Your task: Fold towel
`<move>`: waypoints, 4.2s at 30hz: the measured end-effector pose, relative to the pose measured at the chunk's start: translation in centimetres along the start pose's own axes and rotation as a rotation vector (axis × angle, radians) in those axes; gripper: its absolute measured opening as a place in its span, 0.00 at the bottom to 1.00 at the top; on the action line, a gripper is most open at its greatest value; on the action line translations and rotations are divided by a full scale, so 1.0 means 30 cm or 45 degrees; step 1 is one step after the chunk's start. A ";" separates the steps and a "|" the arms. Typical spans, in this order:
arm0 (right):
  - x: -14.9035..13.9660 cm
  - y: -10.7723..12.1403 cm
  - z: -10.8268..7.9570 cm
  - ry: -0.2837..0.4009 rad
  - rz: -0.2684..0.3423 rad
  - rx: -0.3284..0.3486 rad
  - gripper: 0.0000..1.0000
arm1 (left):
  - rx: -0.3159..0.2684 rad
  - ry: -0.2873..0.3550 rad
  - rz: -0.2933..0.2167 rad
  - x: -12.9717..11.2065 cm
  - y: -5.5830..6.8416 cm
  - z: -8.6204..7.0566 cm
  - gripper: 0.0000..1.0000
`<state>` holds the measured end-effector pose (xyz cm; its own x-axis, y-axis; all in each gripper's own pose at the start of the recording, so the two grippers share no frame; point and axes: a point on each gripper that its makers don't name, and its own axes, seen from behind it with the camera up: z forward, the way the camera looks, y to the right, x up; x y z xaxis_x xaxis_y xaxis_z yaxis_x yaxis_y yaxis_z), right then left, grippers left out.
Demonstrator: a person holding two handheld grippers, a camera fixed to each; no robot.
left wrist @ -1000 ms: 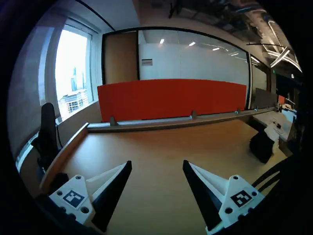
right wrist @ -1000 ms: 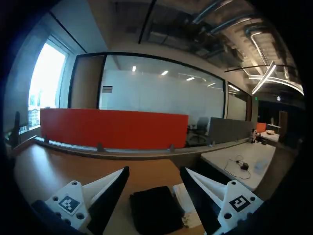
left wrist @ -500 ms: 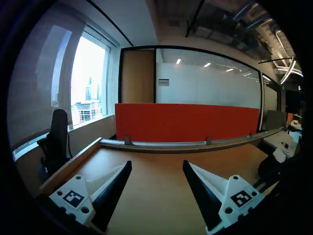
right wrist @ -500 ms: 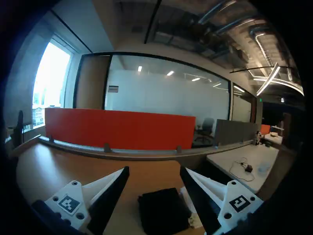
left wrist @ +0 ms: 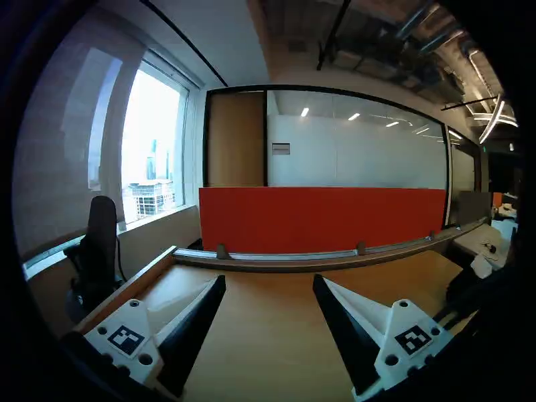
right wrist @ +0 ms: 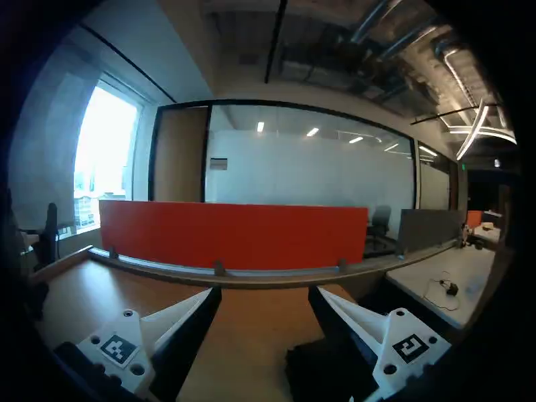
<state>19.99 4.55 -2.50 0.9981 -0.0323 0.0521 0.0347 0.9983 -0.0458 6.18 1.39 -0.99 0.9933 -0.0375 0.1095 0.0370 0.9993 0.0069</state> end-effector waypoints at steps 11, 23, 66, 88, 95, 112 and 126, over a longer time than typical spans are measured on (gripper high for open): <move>0.055 -0.202 0.040 0.037 0.029 0.091 1.00 | -0.017 0.040 0.000 0.022 -0.021 0.020 0.97; 0.079 -0.282 0.050 0.011 0.022 0.148 1.00 | -0.057 0.085 0.014 0.030 -0.002 0.032 0.97; -0.194 -0.477 0.051 -0.014 0.011 0.180 1.00 | -0.005 0.135 0.016 -0.502 -0.060 0.086 0.97; -0.272 -0.443 0.070 0.004 0.026 0.159 1.00 | -0.014 0.138 0.001 -0.649 -0.046 0.107 0.97; -0.277 -0.436 0.074 0.002 0.023 0.159 1.00 | -0.010 0.137 0.000 -0.658 -0.051 0.115 0.97; -0.271 -0.403 0.068 0.008 0.013 0.136 1.00 | -0.012 0.140 0.005 -0.666 -0.049 0.116 0.97; -0.177 -0.290 0.078 0.112 -0.013 0.062 1.00 | -0.012 0.140 0.004 -0.671 -0.047 0.116 0.97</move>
<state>14.28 -3.84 -0.04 0.9984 -0.0446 -0.0357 0.0448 0.9990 0.0033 -14.25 0.72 0.26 0.9994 -0.0341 -0.0004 0.0341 0.9994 -0.0024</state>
